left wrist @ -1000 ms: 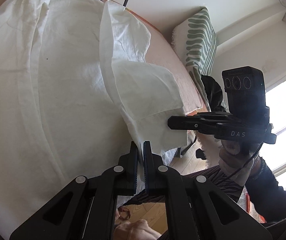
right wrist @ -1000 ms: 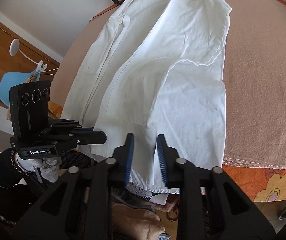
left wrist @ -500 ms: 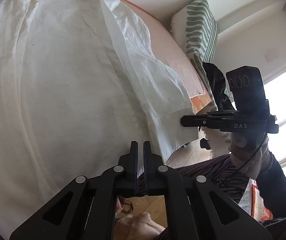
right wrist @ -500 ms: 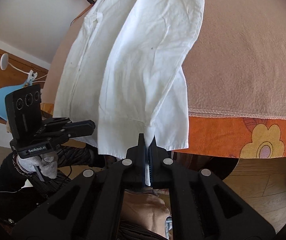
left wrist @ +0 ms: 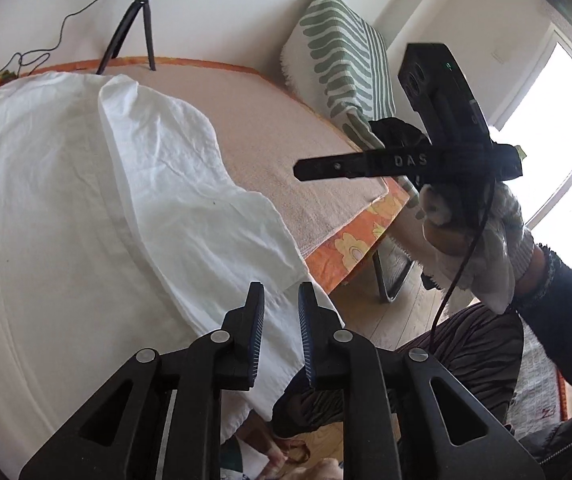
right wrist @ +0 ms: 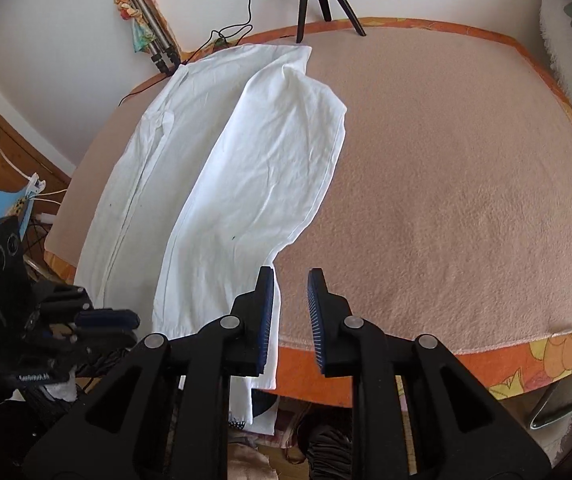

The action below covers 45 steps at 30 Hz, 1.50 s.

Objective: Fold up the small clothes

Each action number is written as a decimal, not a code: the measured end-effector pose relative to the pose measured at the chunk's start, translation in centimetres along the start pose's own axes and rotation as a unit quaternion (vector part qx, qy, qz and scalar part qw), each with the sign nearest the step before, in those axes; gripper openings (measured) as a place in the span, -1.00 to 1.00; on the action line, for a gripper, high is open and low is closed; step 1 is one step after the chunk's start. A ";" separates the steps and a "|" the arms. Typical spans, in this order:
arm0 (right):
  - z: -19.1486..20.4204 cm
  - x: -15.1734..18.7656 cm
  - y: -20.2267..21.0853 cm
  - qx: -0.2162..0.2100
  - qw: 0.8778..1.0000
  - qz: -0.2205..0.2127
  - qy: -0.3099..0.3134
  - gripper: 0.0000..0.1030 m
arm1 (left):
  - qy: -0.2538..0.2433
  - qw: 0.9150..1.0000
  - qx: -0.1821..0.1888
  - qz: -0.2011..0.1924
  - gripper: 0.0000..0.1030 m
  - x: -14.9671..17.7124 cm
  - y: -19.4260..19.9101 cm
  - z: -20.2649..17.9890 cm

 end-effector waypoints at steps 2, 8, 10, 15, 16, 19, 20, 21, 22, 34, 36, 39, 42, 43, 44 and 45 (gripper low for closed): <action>-0.5 -2.0 -0.8 -0.015 1.000 -0.014 -0.008 -0.64 | -0.003 1.000 -0.007 0.008 -0.65 -0.2 -1.5 -0.1; -1.4 -8.1 -5.1 -0.012 0.999 -0.031 0.017 -0.39 | -0.007 0.999 -0.036 0.035 -0.65 -0.3 -5.0 1.1; -2.1 -9.6 -6.2 -0.019 0.999 -0.044 0.011 -0.03 | -0.003 0.998 -0.041 0.050 -0.65 0.3 -5.7 1.7; -3.9 -12.8 -8.8 -0.034 0.998 -0.056 -0.009 0.13 | -0.020 0.997 -0.046 0.053 -0.65 1.2 -5.8 1.6; -4.2 -13.2 -9.4 -0.038 0.998 -0.055 -0.013 0.13 | -0.022 0.997 -0.048 0.053 -0.65 1.3 -5.7 1.6; -4.5 -14.4 -11.1 -0.060 0.997 -0.051 -0.026 0.13 | -0.007 0.998 -0.043 0.050 -0.47 1.2 -5.7 1.3; -4.4 -14.7 -11.5 -0.068 0.996 -0.050 -0.029 0.13 | -0.006 0.998 -0.046 0.052 -0.31 1.1 -5.7 0.9; -4.3 -14.9 -11.9 -0.077 0.995 -0.048 -0.032 0.13 | -0.013 0.997 -0.052 0.056 -0.09 1.1 -5.8 0.4; -4.1 -15.1 -12.3 -0.085 0.995 -0.045 -0.034 0.13 | -0.028 0.996 -0.060 0.059 0.02 1.1 -6.0 -0.1; -2.5 -16.5 -13.0 -0.103 0.995 -0.007 -0.014 -0.81 | -0.053 0.995 -0.050 0.069 0.20 1.7 -6.8 -0.9; -1.8 -17.0 -12.2 -0.091 0.996 -0.008 -0.008 -0.83 | -0.025 0.997 -0.028 0.060 0.20 1.6 -6.1 -0.4; -0.9 -17.7 -11.4 -0.068 0.998 0.001 -0.004 -0.84 | 0.008 0.998 -0.009 0.055 0.20 2.0 -5.0 0.4; 0.5 -18.3 -10.6 -0.045 0.999 0.011 0.003 -0.85 | 0.037 0.998 0.011 0.043 0.20 2.4 -3.4 1.1; 0.9 -18.5 -10.3 -0.038 0.999 0.015 0.006 -0.86 | 0.046 0.998 0.014 0.039 0.20 2.5 -2.8 1.3; 1.5 -18.6 -10.0 -0.031 0.999 0.019 0.009 -0.86 | 0.055 0.998 0.018 0.033 0.20 2.5 -2.1 1.6; 2.1 -18.8 -9.7 -0.024 0.999 0.023 0.014 -0.86 | 0.063 0.997 0.019 0.028 0.20 2.6 -1.5 1.9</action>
Point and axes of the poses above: each gripper's, at about its wrist camera, not at the fingertips, and y roughly against the way its jaws point, z to its left, x to its underside, the point moved 6 cm from there along -y, roughly the way its jaws point, and after that the axes turned 9 degrees about x, right-handed, at the moved point
